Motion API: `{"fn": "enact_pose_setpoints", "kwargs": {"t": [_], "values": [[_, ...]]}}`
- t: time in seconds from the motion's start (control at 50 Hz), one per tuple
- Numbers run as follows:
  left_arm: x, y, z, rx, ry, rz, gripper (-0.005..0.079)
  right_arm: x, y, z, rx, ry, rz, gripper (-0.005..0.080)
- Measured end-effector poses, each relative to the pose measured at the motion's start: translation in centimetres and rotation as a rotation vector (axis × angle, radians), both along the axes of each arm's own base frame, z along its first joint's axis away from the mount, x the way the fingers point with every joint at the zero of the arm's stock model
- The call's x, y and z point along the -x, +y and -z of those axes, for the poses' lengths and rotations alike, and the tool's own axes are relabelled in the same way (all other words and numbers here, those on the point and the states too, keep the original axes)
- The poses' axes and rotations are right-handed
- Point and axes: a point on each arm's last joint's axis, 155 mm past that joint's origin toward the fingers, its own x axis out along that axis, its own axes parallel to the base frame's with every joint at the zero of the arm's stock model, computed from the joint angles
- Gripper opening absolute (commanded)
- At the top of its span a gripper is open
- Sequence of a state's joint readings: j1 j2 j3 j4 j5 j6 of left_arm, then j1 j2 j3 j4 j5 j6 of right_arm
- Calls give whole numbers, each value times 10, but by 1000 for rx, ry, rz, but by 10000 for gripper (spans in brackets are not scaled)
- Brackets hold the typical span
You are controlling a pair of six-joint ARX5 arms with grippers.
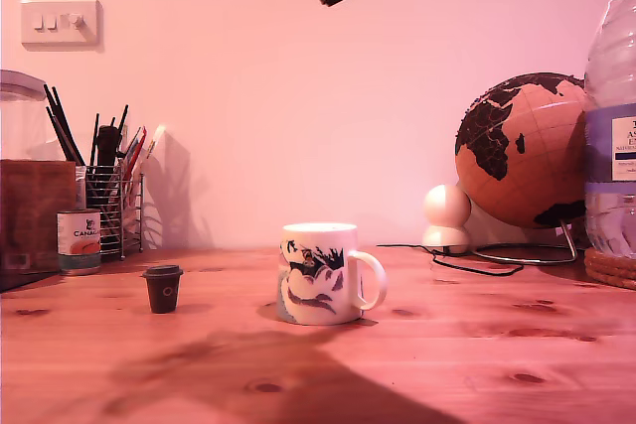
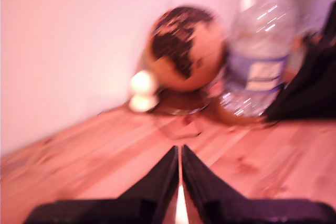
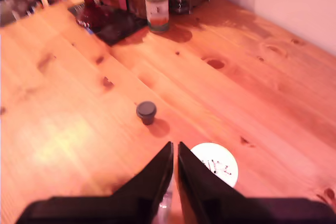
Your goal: Lift the coffee cup and remove the coffee capsule that is hidden under it
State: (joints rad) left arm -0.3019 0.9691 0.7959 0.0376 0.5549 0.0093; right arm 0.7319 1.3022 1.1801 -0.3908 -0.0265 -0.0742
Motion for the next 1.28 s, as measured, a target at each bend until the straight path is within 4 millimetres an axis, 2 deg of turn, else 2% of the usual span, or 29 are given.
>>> {"fn": "enact_pose_setpoints", "kwargs": {"t": [0.24, 0.32, 0.42, 0.74, 0.96, 1.28], "values": [[13, -22, -13, 33, -95, 13, -24, 17, -15, -30, -124, -128, 25, -12], [21, -23, -8, 55, -98, 4, -24, 23, -18, -30, -147, -137, 26, -12], [30, -26, 1, 69, -69, 15, -24, 27, -22, -19, -147, -120, 30, -12], [34, -31, 2, 68, -65, 30, -24, 29, -19, -15, -147, -113, 21, -12], [35, -30, 18, 37, -5, 26, -24, 31, -17, -15, -152, -108, 4, -12], [41, -26, 60, -49, 155, 22, -24, 32, -16, -15, -154, -106, -3, -12]]}}
